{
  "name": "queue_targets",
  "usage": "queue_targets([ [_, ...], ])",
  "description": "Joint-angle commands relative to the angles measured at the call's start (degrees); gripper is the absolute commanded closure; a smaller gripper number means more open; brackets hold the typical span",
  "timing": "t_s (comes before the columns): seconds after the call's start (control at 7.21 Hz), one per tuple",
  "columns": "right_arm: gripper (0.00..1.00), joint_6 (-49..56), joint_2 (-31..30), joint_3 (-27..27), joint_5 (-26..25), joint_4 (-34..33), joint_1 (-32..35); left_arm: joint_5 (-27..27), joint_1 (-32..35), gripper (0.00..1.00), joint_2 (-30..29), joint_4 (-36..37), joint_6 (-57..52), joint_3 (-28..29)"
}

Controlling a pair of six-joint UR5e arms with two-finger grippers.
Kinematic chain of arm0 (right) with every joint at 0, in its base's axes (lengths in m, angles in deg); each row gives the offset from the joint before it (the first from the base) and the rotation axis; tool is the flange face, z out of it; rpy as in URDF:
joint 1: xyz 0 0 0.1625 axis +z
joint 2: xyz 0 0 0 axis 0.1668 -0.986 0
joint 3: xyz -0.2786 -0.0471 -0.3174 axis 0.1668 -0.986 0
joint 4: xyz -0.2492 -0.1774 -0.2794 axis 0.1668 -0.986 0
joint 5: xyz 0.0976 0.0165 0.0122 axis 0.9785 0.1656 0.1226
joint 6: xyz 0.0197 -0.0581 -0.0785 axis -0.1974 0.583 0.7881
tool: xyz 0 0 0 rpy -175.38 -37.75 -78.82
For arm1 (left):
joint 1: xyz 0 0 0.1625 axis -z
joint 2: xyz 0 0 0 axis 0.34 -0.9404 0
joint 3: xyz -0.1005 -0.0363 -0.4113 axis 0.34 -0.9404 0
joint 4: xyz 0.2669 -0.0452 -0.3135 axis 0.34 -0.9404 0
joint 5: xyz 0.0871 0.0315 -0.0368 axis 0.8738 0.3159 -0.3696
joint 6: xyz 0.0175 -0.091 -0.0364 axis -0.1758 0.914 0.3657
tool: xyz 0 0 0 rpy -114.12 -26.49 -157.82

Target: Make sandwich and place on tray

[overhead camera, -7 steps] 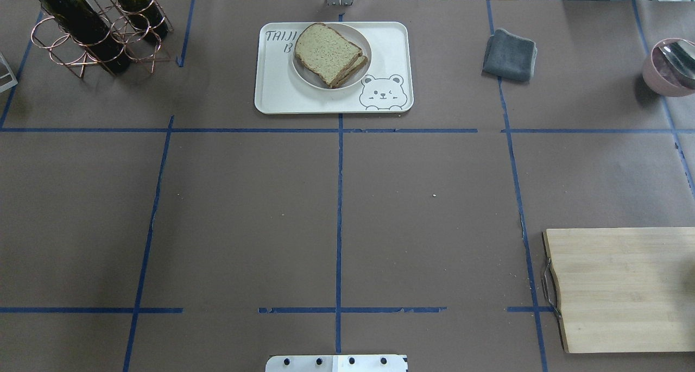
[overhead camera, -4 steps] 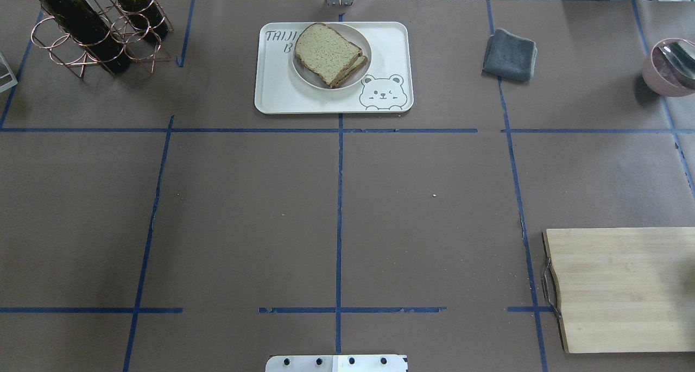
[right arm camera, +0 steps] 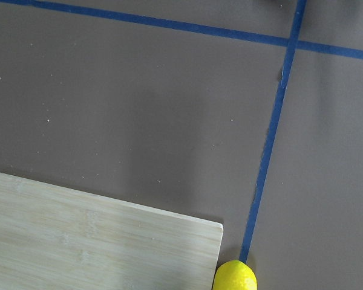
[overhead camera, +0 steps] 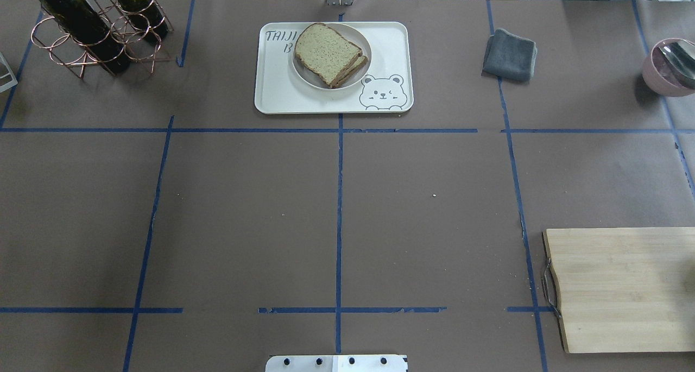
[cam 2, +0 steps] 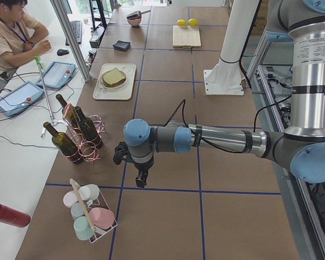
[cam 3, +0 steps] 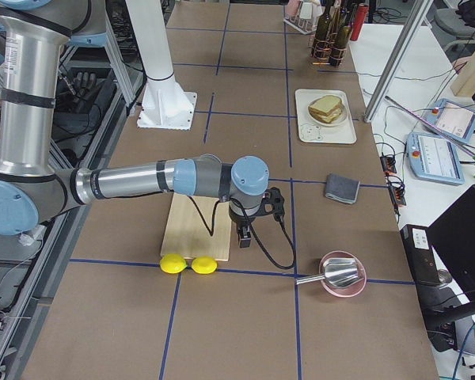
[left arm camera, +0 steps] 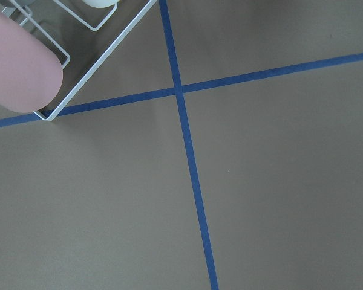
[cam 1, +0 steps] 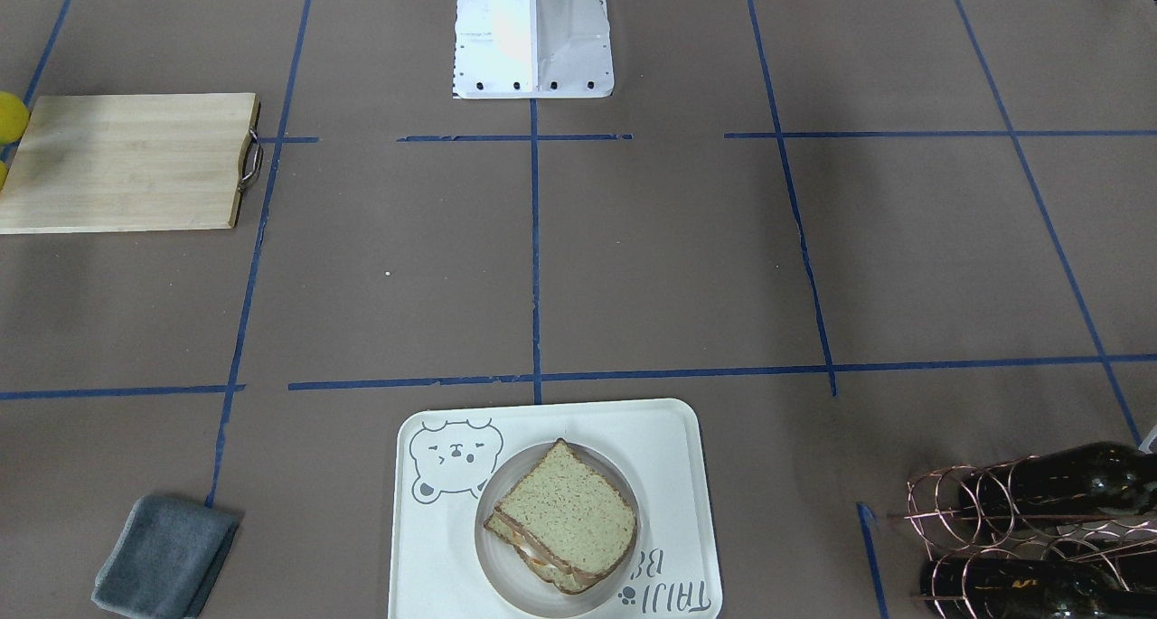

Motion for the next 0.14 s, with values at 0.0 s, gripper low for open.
queue_targets([
  [0.0,0.0,-0.13,-0.73,-0.02,-0.03,1.19,-0.06,0.24,-0.07,0.0,-0.43,0.15,0.06,-0.26],
])
